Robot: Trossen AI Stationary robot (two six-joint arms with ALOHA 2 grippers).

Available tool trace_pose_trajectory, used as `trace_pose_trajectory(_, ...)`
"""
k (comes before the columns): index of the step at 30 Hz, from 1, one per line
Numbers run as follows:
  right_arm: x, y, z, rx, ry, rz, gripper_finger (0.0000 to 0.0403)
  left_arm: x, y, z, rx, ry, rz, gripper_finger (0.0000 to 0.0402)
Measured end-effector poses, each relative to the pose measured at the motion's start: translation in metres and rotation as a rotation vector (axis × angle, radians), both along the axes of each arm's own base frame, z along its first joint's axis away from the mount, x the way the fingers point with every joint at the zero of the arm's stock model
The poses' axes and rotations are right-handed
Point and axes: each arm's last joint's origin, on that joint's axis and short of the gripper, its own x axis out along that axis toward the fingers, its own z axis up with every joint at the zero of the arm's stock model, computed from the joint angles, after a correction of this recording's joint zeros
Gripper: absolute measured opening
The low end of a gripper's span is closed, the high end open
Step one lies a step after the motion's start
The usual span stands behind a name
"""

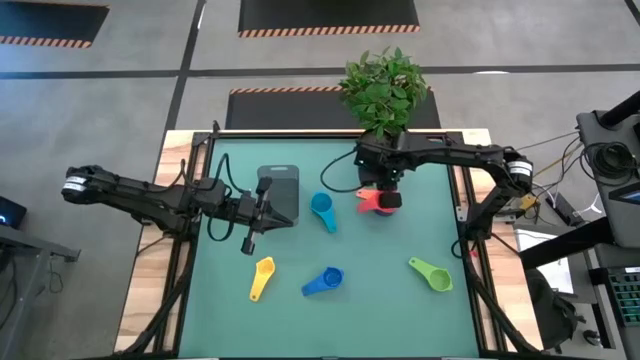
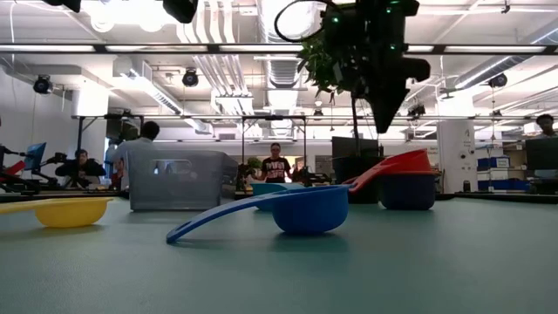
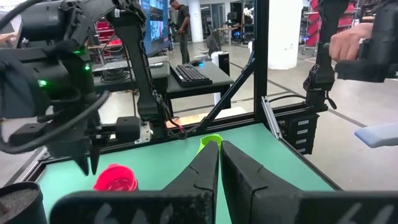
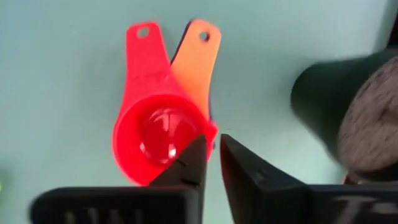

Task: Nest measuring cups in basket
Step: Stack the red measuring cup on top of the orange measuring cup

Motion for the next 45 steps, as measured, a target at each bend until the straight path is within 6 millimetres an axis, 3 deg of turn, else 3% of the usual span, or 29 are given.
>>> trace_pose_trajectory(9, -0.021, 0.008, -0.014, 0.027, 0.079, -0.106, 0.0009, 0.000, 0.000, -0.001, 0.002, 0.014, 0.000, 0.0000)
trace_pose_trajectory(19, -0.025, 0.009, -0.036, 0.033, 0.099, -0.126, 0.0008, 0.000, 0.000, -0.001, 0.002, 0.013, 0.000, 0.0000)
trace_pose_trajectory(29, -0.025, 0.010, -0.038, 0.040, 0.098, -0.172, 0.0008, 0.000, 0.000, -0.001, 0.008, 0.012, 0.000, 0.0000)
trace_pose_trajectory(38, -0.031, 0.011, -0.053, 0.049, 0.130, -0.180, 0.0008, 0.000, 0.000, -0.001, 0.008, 0.012, 0.000, 0.0000)
trace_pose_trajectory(45, -0.026, 0.017, -0.045, 0.046, 0.098, -0.166, 0.0008, 0.000, 0.000, -0.001, 0.009, 0.012, 0.000, 0.0000)
